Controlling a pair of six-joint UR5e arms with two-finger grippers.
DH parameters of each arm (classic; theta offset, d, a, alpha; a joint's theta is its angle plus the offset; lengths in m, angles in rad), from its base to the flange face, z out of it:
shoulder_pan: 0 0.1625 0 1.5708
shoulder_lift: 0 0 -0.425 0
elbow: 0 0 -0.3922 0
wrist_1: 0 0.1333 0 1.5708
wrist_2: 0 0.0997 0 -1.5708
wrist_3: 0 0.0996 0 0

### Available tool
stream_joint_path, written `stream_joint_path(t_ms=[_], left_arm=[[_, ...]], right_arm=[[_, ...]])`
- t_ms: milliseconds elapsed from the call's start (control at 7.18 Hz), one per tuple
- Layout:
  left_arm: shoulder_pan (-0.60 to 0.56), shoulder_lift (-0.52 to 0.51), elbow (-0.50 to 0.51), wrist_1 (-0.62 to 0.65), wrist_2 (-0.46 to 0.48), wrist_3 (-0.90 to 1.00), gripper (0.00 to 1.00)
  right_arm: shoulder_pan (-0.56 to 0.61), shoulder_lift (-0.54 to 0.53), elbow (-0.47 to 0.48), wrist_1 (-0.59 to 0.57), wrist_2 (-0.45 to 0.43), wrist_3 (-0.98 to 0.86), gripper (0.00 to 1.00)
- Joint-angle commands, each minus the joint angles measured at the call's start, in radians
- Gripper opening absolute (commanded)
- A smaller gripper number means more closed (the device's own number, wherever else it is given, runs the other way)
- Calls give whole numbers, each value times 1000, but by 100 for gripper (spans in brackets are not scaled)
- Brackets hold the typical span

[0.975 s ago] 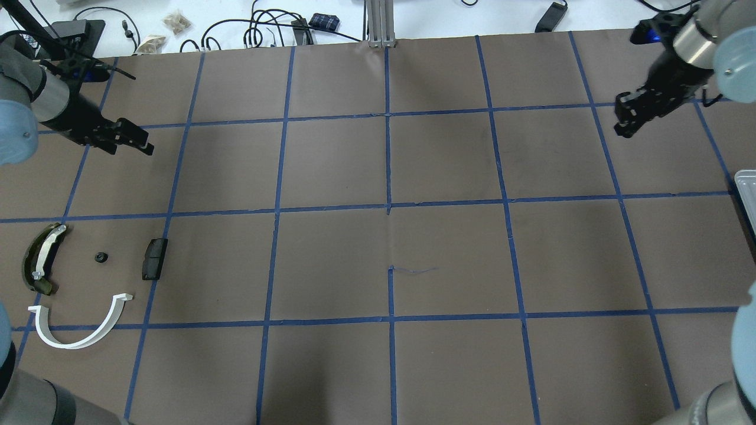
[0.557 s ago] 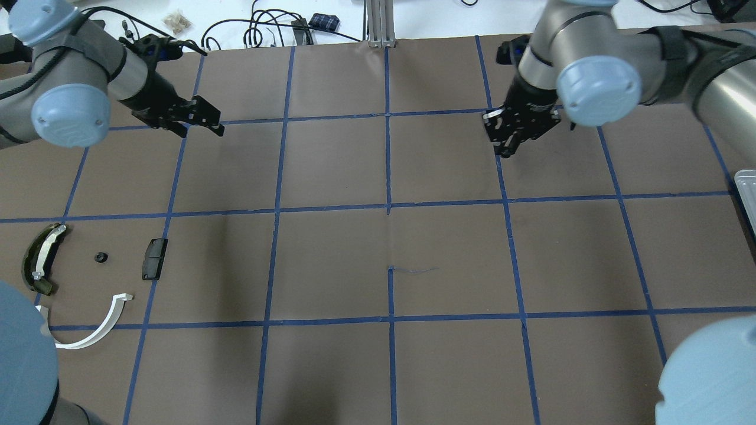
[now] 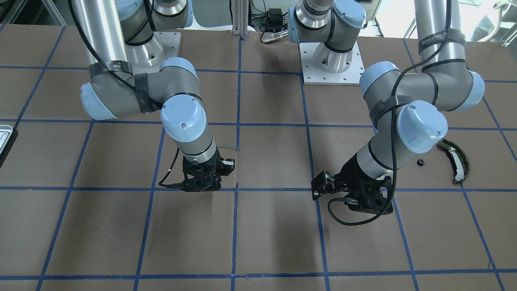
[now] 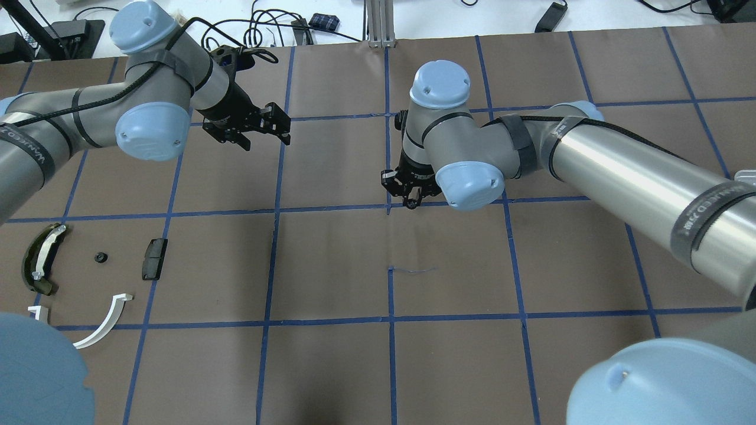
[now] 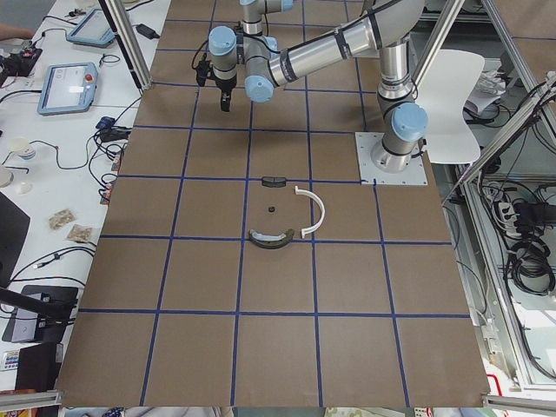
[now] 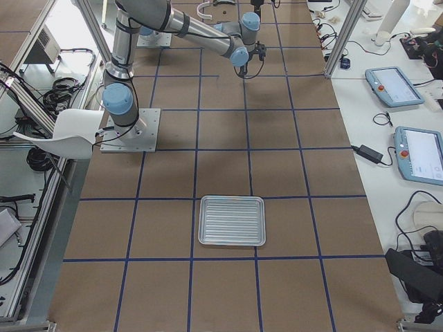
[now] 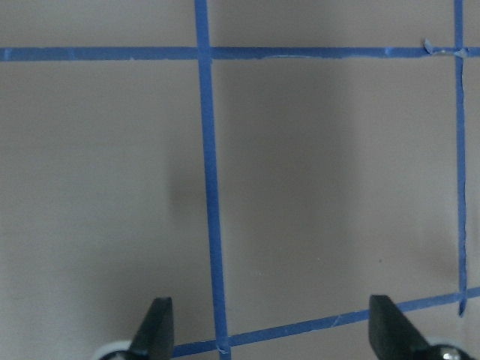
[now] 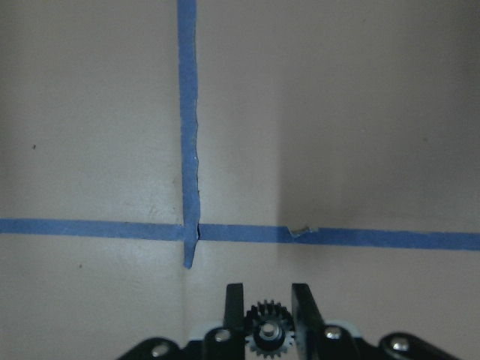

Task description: Place bearing gear from tray to pile

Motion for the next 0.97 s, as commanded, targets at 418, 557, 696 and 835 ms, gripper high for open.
stream_joint_path(t_ms=[418,557,696,835], left_arm=[[-21,-9,-24,40,70,-79,92],[-22,-1,-32,36,62,-83,92],[-43,38,-66,37,62,-90,92],[-113,48,-92,37,73,-195,92]], right_arm=[[-16,12,-19,-24,113,5,100],[-36,-30,-67,83,37,-1,100],[-68,-73,-140,216,-26,-19,100],[-97,-110,-241,391,-112,-21,100]])
